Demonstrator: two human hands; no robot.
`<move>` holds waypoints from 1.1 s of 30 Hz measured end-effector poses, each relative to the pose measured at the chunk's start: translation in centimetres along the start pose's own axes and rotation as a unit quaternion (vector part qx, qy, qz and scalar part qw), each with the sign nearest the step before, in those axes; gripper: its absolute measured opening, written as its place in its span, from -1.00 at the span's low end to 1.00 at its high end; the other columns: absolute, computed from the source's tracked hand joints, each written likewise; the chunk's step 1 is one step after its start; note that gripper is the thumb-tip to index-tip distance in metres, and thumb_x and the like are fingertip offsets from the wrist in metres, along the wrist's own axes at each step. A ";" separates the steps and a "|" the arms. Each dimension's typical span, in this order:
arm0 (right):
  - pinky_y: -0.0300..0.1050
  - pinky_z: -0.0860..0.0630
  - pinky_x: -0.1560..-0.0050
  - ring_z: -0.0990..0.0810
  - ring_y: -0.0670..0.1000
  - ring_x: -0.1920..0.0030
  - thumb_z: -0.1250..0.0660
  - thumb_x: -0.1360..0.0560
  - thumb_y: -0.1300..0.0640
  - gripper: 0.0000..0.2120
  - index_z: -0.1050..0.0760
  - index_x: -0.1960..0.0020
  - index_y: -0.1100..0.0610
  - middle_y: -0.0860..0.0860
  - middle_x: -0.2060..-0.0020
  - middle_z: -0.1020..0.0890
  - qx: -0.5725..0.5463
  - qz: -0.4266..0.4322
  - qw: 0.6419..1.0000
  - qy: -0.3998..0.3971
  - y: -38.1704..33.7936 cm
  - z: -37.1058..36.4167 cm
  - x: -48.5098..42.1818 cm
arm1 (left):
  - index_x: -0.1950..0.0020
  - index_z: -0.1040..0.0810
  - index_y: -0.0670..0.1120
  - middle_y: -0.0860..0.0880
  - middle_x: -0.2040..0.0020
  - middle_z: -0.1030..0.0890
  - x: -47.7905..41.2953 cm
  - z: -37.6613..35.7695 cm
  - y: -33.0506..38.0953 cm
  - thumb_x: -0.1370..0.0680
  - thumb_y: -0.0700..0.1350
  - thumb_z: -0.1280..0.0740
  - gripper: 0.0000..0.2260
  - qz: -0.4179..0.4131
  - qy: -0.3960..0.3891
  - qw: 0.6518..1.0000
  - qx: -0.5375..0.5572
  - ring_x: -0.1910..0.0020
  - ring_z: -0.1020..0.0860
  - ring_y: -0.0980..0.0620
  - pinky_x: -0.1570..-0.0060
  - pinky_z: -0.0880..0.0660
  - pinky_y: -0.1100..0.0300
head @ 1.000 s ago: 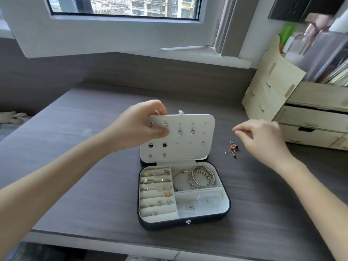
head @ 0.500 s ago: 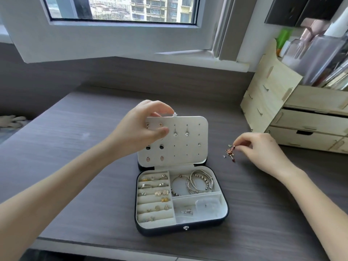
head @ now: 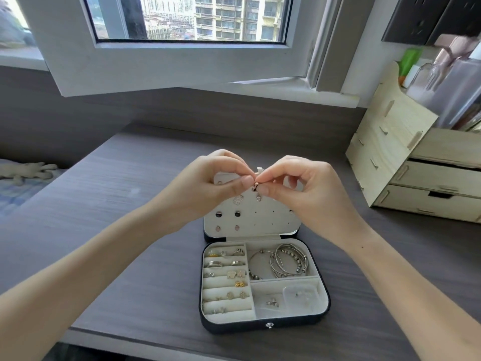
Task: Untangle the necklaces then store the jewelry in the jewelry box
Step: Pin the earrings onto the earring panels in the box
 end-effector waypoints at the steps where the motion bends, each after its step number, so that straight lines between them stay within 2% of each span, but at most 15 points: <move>1: -0.41 -0.37 0.17 -0.53 -0.16 0.25 -0.48 -0.37 0.24 -0.91 -0.64 0.14 0.11 -0.02 0.25 -0.65 0.005 0.006 1.000 -0.001 0.0 0.0 0.0 | 0.14 -0.66 0.06 0.10 0.06 -0.54 0.0 0.1 -0.1 -0.42 0.05 -0.41 -0.89 0.000 -0.007 1.000 -0.003 0.07 -0.53 0.18 0.09 -0.45 0.30; 7: -0.43 -0.37 0.10 -0.53 -0.17 0.15 -0.40 -0.41 0.16 -0.93 -0.61 0.12 0.12 -0.13 0.22 -0.60 0.101 0.068 0.992 -0.010 0.3 -0.5 0.1 | 0.25 -0.64 0.14 0.22 0.15 -0.49 -0.4 0.6 -0.4 -0.31 0.21 -0.38 -0.82 0.010 -0.031 0.999 -0.016 0.10 -0.52 0.14 0.12 -0.45 0.20; 11: -0.47 -0.33 0.05 -0.51 -0.23 0.15 -0.38 -0.42 0.16 -0.94 -0.54 0.13 0.02 -0.19 0.22 -0.57 0.100 0.073 0.990 -0.064 0.0 -0.3 0.3 | 0.25 -0.62 0.02 0.24 0.21 -0.49 -0.5 0.9 -0.6 -0.42 0.01 -0.46 -0.90 0.015 0.006 1.000 -0.003 0.20 -0.50 0.21 0.18 -0.41 0.27; 13: -0.43 -0.33 0.01 -0.51 -0.19 0.12 -0.40 -0.42 0.11 -0.97 -0.55 0.15 0.02 -0.17 0.23 -0.58 0.094 0.076 0.990 -0.074 -0.2 0.0 0.4 | 0.24 -0.63 0.00 0.22 0.22 -0.50 -0.4 1.1 -0.8 -0.41 0.00 -0.44 -0.90 0.021 0.016 0.999 0.018 0.19 -0.51 0.19 0.19 -0.44 0.26; 15: -0.24 -0.38 0.00 -0.49 -0.12 0.13 -0.38 -0.41 -0.01 -0.89 -0.60 0.18 0.03 -0.17 0.24 -0.58 0.154 0.101 0.982 -0.032 0.4 0.3 0.7 | 0.25 -0.64 0.01 0.19 0.20 -0.53 -0.4 1.1 -0.8 -0.41 0.02 -0.45 -0.89 0.018 0.017 0.999 0.033 0.18 -0.53 0.16 0.19 -0.47 0.28; 17: -0.06 -0.36 0.09 -0.46 -0.05 0.17 -0.33 -0.39 -0.08 -0.82 -0.62 0.22 0.01 -0.15 0.27 -0.55 0.243 0.113 0.963 0.019 1.6 0.1 1.5 | 0.25 -0.63 -0.04 0.12 0.20 -0.55 -0.4 0.8 -0.8 -0.37 0.01 -0.42 -0.87 0.020 0.037 0.998 0.056 0.19 -0.53 0.17 0.19 -0.44 0.33; 19: -0.05 -0.29 0.18 -0.39 -0.08 0.22 -0.33 -0.38 -0.09 -0.81 -0.63 0.25 -0.01 -0.14 0.32 -0.51 0.304 0.112 0.945 0.052 2.8 -0.6 2.5 | 0.23 -0.61 -0.12 0.06 0.22 -0.57 -0.4 0.6 -0.8 -0.36 -0.01 -0.39 -0.83 0.026 0.064 0.995 0.078 0.24 -0.52 0.20 0.23 -0.42 0.39; 23: -0.08 -0.21 0.22 -0.36 -0.05 0.29 -0.37 -0.40 -0.04 -0.84 -0.64 0.27 0.00 -0.11 0.39 -0.49 0.359 0.122 0.921 0.089 4.4 -1.8 3.3 | 0.22 -0.61 -0.13 0.02 0.31 -0.61 -0.4 0.5 -1.2 -0.35 0.00 -0.38 -0.81 0.075 0.097 0.982 0.146 0.31 -0.52 0.13 0.29 -0.43 0.35; 28: -0.10 -0.17 0.21 -0.40 -0.01 0.32 -0.41 -0.38 -0.03 -0.89 -0.64 0.28 -0.02 -0.11 0.40 -0.49 0.365 0.119 0.917 0.105 4.7 -2.3 2.8 | 0.21 -0.60 -0.12 -0.07 0.24 -0.63 -0.4 0.6 -1.4 -0.35 0.02 -0.38 -0.79 0.091 0.120 0.972 0.181 0.28 -0.53 0.07 0.22 -0.44 0.25; 33: -0.13 -0.12 0.18 -0.38 -0.01 0.31 -0.37 -0.39 -0.04 -0.86 -0.62 0.29 -0.03 -0.12 0.40 -0.49 0.367 0.122 0.917 0.100 4.7 -2.6 2.8 | 0.21 -0.60 -0.10 -0.05 0.26 -0.65 -0.6 0.8 -1.8 -0.37 0.01 -0.39 -0.82 0.099 0.141 0.968 0.182 0.27 -0.57 0.06 0.19 -0.46 0.21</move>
Point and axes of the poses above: each hand's wrist, its own x-axis away from the middle knuckle, its own z-axis out of the back of the hand, y = z × x, the point moved 1 cm from there along -x, towards the middle knuckle
